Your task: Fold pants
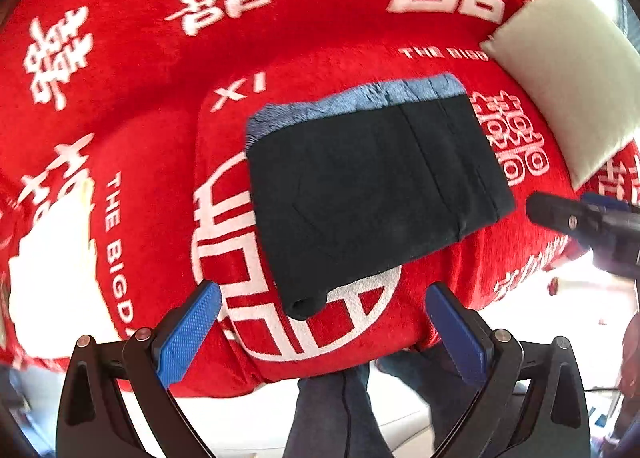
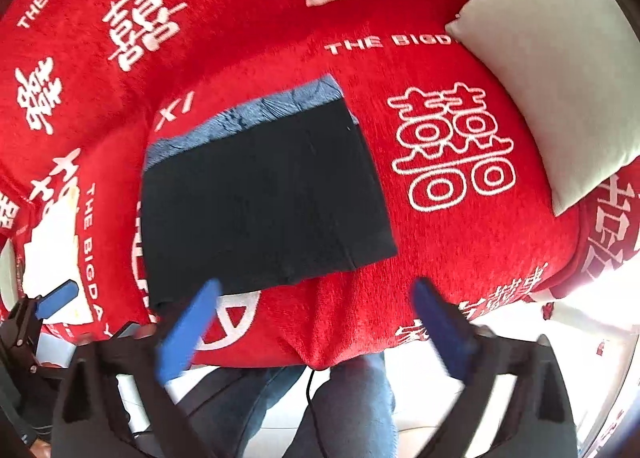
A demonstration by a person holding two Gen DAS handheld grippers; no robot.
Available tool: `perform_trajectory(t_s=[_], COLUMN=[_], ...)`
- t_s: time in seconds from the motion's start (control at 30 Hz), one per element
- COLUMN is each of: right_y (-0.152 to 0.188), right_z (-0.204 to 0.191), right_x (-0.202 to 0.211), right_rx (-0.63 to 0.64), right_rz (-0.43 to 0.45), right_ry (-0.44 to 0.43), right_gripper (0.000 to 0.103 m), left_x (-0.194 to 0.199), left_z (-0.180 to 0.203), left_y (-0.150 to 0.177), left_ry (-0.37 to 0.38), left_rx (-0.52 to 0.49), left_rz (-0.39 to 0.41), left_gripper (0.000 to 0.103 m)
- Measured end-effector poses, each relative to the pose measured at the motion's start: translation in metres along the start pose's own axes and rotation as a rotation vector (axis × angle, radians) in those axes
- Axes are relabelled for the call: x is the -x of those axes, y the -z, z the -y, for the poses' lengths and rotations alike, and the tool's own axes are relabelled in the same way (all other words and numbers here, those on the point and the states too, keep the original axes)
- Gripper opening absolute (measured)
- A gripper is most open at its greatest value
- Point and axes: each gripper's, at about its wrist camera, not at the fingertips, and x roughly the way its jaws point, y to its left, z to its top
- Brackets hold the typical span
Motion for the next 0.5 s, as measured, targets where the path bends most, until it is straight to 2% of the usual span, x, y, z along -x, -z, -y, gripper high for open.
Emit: perform_trajectory(t_s=[0.23, 0.33, 0.5], right_y=[0.005, 0.006, 0.009], right_z=[-0.009, -0.007, 0.000], right_x=[0.014, 0.019, 0.025], right_rx=[0.115, 0.110, 0.107], right_rz=[-0.048, -0.055, -0.054], right_ry=[0.023, 0.027, 0.025], right_gripper=[0.103, 0.103, 0.103], left_x=[0.017, 0.024, 0.032], left_z=[0.015, 0.021, 0.023], left_y=[0.002, 0.004, 0.009], left_ry=[-0.063, -0.106, -0.113], left_rx=[0.087, 0.096, 0.134], left_rz=[-0.004, -0.001, -0.001], left_gripper=[0.103, 0.103, 0.103])
